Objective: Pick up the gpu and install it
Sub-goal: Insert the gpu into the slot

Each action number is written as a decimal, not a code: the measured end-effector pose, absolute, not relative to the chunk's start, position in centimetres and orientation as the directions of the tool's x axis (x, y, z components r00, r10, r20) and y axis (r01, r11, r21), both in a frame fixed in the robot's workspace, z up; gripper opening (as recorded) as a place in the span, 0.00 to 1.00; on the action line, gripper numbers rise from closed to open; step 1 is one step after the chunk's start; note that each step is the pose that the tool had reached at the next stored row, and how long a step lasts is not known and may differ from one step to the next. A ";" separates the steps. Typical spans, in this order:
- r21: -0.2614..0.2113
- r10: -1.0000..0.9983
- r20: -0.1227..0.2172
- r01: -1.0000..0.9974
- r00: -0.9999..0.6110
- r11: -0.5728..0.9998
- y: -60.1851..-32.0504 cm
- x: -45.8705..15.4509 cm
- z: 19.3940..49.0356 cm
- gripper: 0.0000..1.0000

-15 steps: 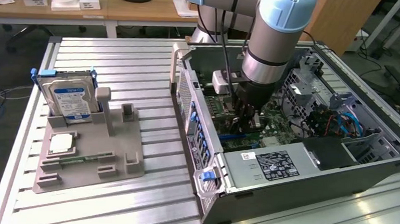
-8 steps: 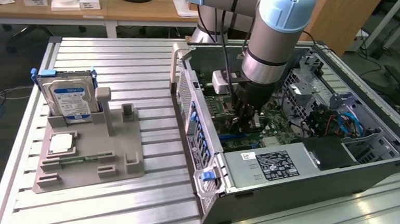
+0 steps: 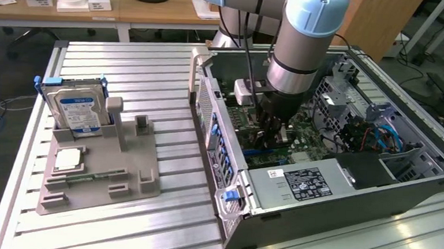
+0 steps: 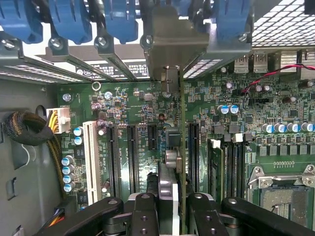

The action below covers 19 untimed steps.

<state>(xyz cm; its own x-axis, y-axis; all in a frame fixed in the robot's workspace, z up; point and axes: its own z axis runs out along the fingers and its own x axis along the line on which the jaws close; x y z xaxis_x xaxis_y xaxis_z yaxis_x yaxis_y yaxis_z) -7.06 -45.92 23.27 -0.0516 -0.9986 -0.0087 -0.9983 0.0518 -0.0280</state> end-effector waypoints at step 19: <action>-0.028 -0.999 -0.009 -0.998 -0.052 0.052 -45.9 -7.1 22.8 0.28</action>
<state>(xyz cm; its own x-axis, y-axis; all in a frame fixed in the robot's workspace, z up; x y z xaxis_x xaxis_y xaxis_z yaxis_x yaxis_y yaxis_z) -7.06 -45.92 22.75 -0.0516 -0.9986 -0.0086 -0.9983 0.0518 -0.0280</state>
